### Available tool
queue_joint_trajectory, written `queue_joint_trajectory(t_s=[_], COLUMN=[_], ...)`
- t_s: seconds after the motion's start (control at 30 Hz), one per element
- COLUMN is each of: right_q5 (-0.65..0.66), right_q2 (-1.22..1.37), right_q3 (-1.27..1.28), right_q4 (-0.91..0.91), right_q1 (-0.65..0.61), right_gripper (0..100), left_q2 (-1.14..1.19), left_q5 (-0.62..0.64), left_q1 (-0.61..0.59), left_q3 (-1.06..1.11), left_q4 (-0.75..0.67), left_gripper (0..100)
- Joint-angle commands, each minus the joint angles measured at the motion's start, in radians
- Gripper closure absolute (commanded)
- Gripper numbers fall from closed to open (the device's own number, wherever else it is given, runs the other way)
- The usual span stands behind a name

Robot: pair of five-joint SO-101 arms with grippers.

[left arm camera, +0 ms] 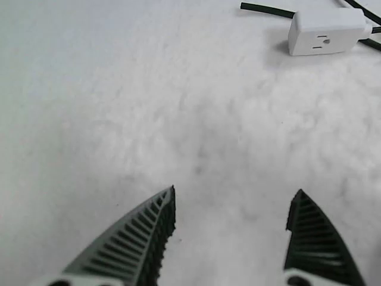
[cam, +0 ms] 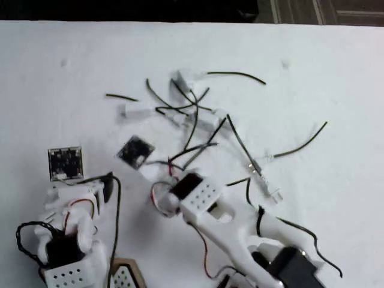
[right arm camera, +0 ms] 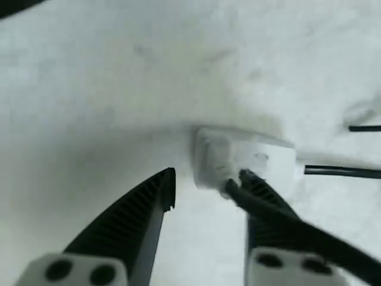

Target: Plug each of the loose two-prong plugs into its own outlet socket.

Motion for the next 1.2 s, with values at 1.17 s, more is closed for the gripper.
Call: queue_joint_trajectory(t_s=[1.17], right_q5=[-0.095], right_q2=[-0.71], right_q3=[0.1], right_q4=[0.329], right_q1=[0.458], right_gripper=[98.1], left_q2=[-0.001], left_q5=[-0.12], left_q1=[0.541], left_q3=[-0.028], left_q4=[0.034], left_gripper=[64])
